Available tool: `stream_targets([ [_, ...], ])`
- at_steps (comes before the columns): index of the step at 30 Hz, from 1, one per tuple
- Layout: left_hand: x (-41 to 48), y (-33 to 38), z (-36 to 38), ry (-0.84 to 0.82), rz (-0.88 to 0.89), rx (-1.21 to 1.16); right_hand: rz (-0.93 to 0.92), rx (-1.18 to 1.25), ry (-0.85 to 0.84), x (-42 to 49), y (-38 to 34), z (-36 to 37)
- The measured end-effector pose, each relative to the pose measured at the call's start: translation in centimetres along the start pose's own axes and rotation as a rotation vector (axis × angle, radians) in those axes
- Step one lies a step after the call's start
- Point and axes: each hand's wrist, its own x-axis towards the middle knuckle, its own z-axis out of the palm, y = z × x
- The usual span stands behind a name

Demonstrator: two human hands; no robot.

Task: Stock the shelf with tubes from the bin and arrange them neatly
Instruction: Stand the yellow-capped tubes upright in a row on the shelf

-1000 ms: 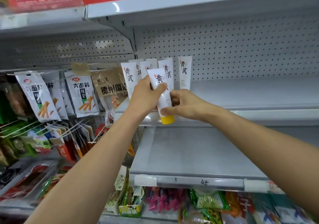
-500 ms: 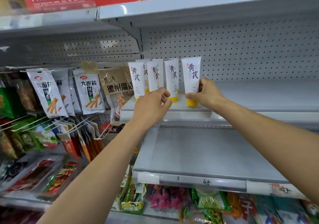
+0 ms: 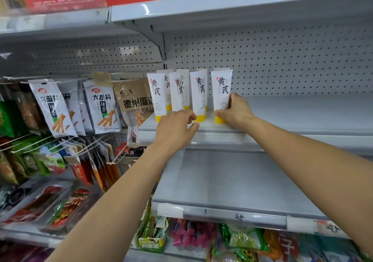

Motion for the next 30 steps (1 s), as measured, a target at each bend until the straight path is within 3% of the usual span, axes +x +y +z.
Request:
stream_targets([
  [7, -0.6, 0.0, -0.2, 0.021, -0.001, 0.068, 0.081, 0.012, -0.047, -0.3, -0.3, 0.0],
  [10, -1.7, -0.4, -0.5, 0.055, 0.005, 0.028, 0.143, 0.076, 0.017, -1.8, -0.7, -0.5],
  [13, -3.5, -1.1, -0.9, 0.08, -0.007, -0.038, 0.006, -0.01, 0.133, -4.7, -1.2, -0.6],
  [16, -5.5, -1.9, -0.8, 0.079, -0.036, -0.07, -0.14, -0.125, 0.132, -8.1, -1.6, 0.2],
  [24, -12.2, -6.7, 1.6, -0.034, -0.074, -0.07, -0.323, -0.274, -0.045, -16.1, -1.4, 5.4],
  [27, -17.1, -9.7, 4.6, -0.132, -0.099, -0.058, -0.343, -0.35, -0.192, -19.4, 0.0, 8.7],
  [30, -22.5, -12.9, 8.4, -0.274, -0.25, -0.143, -0.333, -0.422, -0.429, -22.3, 2.4, 12.9],
])
